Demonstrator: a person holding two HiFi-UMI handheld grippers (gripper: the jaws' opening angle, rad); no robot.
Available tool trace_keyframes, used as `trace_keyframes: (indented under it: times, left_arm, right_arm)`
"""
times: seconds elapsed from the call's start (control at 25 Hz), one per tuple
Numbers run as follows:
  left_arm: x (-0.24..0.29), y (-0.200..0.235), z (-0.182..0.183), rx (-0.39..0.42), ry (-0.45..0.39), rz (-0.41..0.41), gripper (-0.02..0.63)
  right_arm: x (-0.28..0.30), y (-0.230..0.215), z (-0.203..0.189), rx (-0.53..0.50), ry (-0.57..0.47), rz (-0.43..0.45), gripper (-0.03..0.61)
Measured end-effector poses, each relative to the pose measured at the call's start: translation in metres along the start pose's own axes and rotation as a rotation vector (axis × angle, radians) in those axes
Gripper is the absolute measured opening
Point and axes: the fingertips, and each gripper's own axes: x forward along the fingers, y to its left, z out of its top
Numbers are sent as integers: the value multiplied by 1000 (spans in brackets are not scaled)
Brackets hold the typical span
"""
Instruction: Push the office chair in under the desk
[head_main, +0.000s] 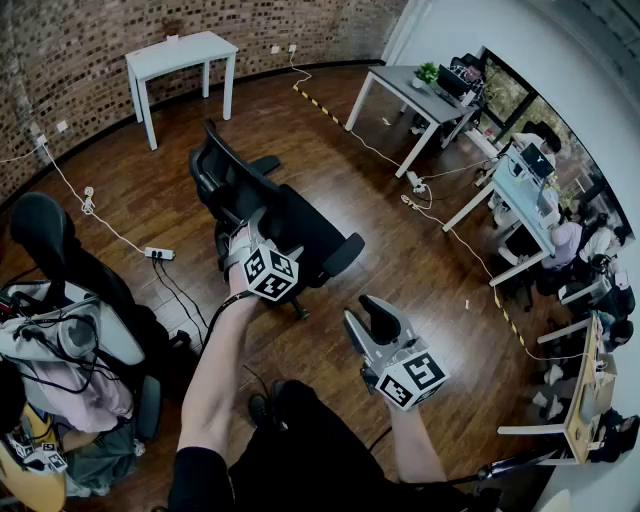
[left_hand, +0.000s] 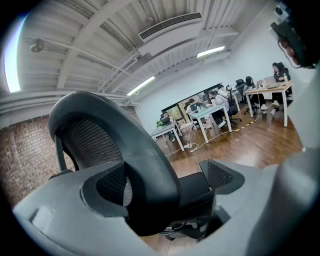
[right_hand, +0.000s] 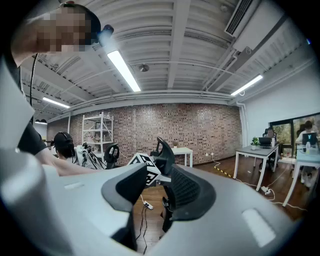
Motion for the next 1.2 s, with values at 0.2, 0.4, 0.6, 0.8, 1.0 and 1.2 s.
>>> trace_keyframes:
  times: [0.2, 0.4, 0.6, 0.8, 1.0, 1.2]
  left_arm:
    - [20, -46, 12, 60, 33, 19, 595]
    - [48, -105, 24, 105, 54, 21, 595]
    - [68, -153, 65, 86, 95, 142, 595]
    - [95, -219, 139, 38, 116, 198, 595]
    - [137, -285, 237, -146, 82, 76, 562]
    - [88, -292, 328, -120, -180, 55, 424]
  right_arm:
    - [-22, -24, -2, 37, -20, -78, 127]
    - [-37, -52, 14, 7, -87, -68, 121]
    - [-62, -115, 12, 6, -115, -34, 121]
    - [-116, -217, 8, 64, -118, 21, 121]
    - [-171, -342, 16, 178, -106, 120, 122]
    - [-200, -442, 12, 245, -77, 115, 127]
